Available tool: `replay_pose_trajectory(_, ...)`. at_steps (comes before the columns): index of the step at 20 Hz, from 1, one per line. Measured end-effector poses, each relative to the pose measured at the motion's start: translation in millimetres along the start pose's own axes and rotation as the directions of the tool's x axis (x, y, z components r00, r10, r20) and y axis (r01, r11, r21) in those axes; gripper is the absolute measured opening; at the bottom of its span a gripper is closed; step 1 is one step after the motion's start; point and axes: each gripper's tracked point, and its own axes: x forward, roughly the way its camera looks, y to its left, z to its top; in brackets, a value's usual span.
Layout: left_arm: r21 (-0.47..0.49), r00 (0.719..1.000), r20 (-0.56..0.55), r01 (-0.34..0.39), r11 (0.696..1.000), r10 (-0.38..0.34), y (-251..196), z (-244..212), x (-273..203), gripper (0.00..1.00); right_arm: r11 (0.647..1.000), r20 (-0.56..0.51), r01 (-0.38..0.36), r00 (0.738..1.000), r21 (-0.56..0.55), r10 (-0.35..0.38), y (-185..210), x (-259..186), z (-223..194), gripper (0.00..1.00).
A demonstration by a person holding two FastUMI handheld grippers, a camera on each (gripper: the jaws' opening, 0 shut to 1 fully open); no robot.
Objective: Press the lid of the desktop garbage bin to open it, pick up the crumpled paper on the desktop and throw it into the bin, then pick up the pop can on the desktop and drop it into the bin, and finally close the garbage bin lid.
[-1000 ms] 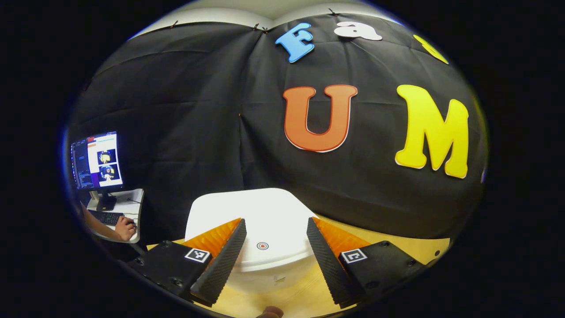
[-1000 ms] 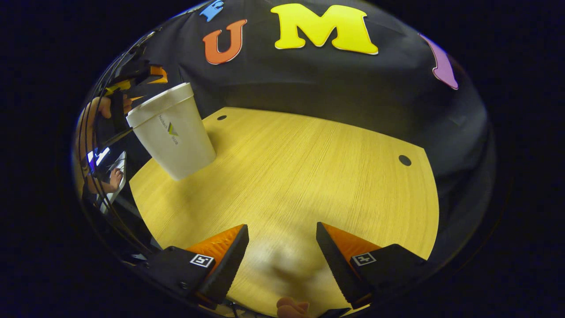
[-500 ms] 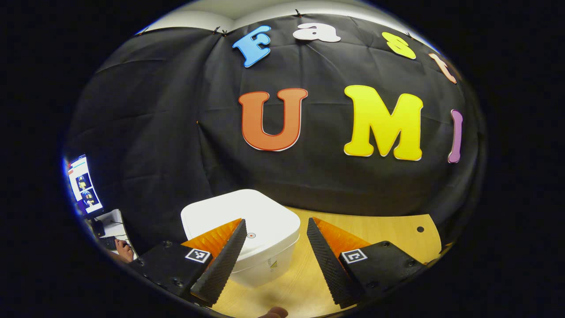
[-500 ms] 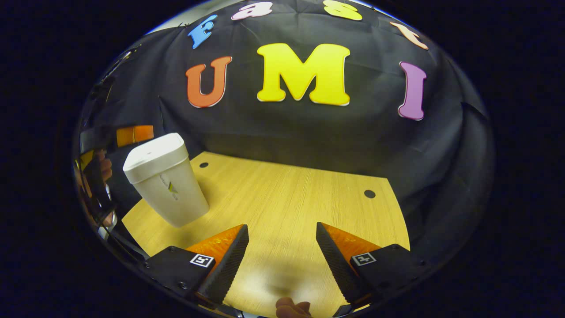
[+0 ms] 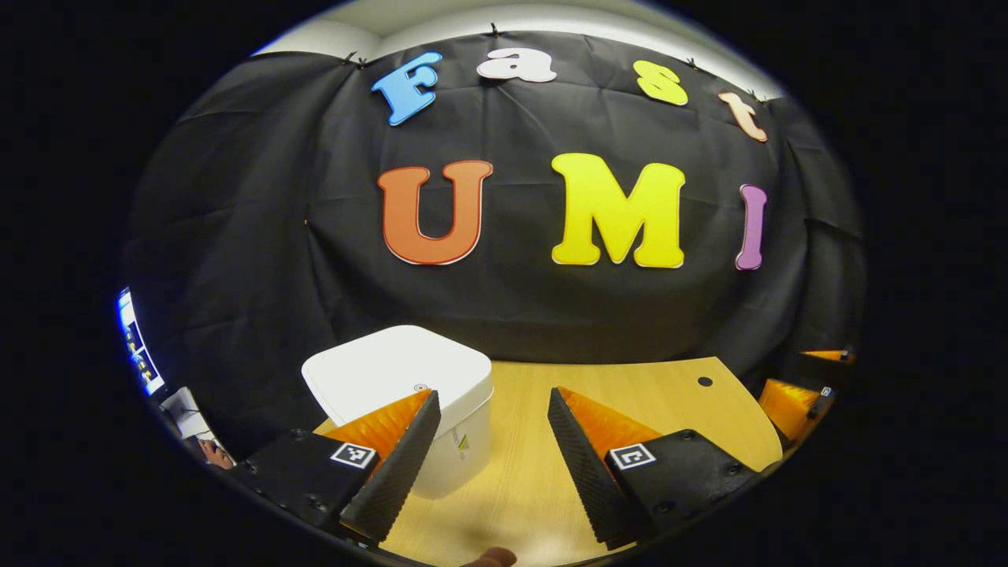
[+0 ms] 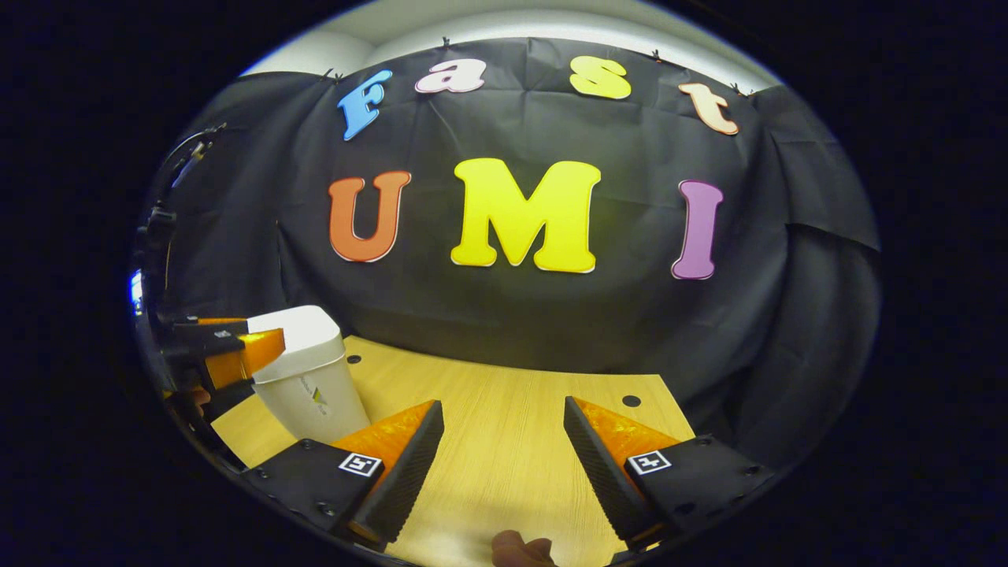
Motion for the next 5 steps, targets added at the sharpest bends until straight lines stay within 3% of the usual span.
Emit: replay_pose_trajectory(5, 0.021, 0.998, 0.04, 0.057, 0.998, -0.058, -16, 6, -9, 0.92, 0.999, 0.06, 0.042, 0.997, -0.016, -0.041, 2, -12, 8, 0.97)
